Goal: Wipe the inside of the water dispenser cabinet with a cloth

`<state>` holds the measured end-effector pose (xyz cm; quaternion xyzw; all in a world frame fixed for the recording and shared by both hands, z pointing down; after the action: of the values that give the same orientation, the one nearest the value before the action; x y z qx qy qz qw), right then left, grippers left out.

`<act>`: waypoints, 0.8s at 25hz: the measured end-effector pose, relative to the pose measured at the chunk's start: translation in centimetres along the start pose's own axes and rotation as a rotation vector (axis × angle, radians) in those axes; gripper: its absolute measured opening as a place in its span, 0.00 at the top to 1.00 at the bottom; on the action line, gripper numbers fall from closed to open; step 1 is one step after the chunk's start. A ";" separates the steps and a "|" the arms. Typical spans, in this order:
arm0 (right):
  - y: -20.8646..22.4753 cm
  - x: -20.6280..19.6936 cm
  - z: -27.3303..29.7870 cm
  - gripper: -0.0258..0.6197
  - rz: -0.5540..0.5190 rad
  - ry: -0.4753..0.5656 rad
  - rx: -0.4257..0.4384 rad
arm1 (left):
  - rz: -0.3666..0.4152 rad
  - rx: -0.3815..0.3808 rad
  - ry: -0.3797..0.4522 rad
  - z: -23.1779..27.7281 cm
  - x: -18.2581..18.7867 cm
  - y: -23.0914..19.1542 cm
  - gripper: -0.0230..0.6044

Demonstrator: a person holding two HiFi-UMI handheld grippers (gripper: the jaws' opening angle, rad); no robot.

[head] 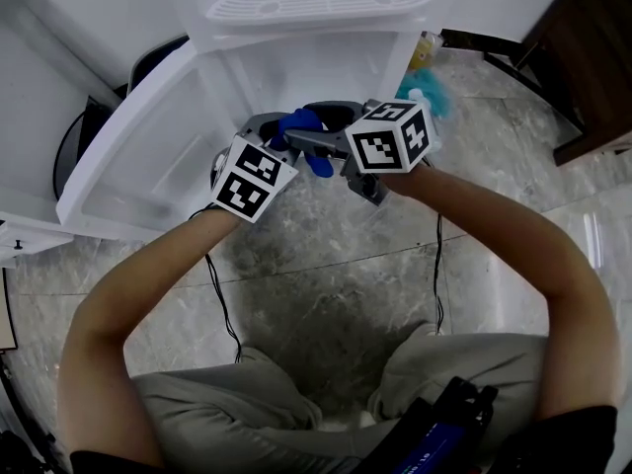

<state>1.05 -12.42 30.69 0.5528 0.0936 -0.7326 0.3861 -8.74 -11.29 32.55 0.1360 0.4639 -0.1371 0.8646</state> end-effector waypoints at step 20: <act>5.1 1.0 0.3 0.75 -0.182 -0.033 -0.220 | -0.163 -0.019 0.009 -0.7 -3.6 -1.9 0.79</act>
<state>4.15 -16.57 31.36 0.4842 0.2170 -0.7588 0.3776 -11.88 -12.43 34.95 0.0901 0.4786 -0.2020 0.8497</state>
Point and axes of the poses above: the fingertips, and each gripper's own axes: z forward along the fingers, y to its right, x out of its top, the point moved 8 cm from there along -z, backward along the fingers, and after that the axes turned 14 degrees about -x, right-handed, at the moved point
